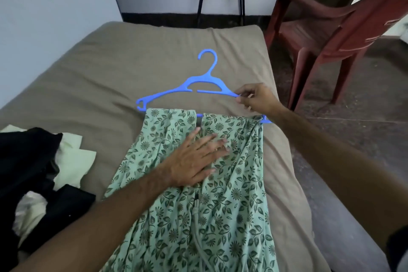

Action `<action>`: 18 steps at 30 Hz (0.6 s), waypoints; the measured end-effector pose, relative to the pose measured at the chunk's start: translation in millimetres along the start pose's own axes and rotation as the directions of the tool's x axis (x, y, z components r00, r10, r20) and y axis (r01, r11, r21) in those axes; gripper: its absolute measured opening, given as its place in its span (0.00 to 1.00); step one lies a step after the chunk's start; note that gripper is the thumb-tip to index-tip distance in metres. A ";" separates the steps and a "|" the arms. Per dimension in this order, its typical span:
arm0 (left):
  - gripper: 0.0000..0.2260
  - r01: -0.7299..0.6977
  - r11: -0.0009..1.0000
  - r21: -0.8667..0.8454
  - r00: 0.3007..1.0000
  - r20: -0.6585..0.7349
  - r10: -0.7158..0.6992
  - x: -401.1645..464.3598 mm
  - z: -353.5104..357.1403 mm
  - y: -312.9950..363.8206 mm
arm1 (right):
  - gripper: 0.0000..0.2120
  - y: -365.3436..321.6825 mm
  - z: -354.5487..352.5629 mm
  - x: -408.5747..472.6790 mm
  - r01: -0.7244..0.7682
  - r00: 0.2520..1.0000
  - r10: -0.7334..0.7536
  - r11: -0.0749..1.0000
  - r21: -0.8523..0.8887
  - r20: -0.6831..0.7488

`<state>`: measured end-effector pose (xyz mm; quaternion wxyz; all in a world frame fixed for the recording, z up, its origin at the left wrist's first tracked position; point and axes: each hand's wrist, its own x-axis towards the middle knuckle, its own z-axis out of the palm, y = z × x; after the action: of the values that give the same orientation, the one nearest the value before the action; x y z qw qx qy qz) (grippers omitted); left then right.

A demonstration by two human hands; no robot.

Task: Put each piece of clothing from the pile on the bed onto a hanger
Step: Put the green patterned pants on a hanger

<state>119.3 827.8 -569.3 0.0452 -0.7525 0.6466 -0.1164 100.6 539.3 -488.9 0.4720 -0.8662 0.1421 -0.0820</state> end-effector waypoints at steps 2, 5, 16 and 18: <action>0.26 0.151 0.988 -0.033 0.982 -0.110 -0.154 -10.1 -24.9 -13.5 | 0.11 -28.2 -16.4 -11.8 0.041 0.999 -0.041 0.999 0.020 -0.021; 0.26 0.365 0.925 -0.105 0.849 -0.370 -0.377 -25.2 -83.6 -50.3 | 0.12 -83.3 -42.2 -33.5 0.139 0.990 -0.139 0.990 -0.001 -0.018; 0.11 0.600 0.761 -0.247 0.663 -0.379 -0.645 -74.9 -386.7 -111.0 | 0.06 -330.8 -159.1 -152.4 0.442 0.877 -0.466 0.878 -0.184 -0.119; 0.14 0.609 0.780 -0.146 0.639 -0.493 -0.591 -81.8 -431.3 -101.0 | 0.10 -359.7 -180.9 -177.6 0.457 0.851 -0.502 0.853 -0.252 -0.156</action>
<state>104.6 960.0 -138.9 -0.1571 -0.8635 0.3460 -0.3316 -56.7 637.9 -90.0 0.3259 -0.9039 -0.0215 -0.2763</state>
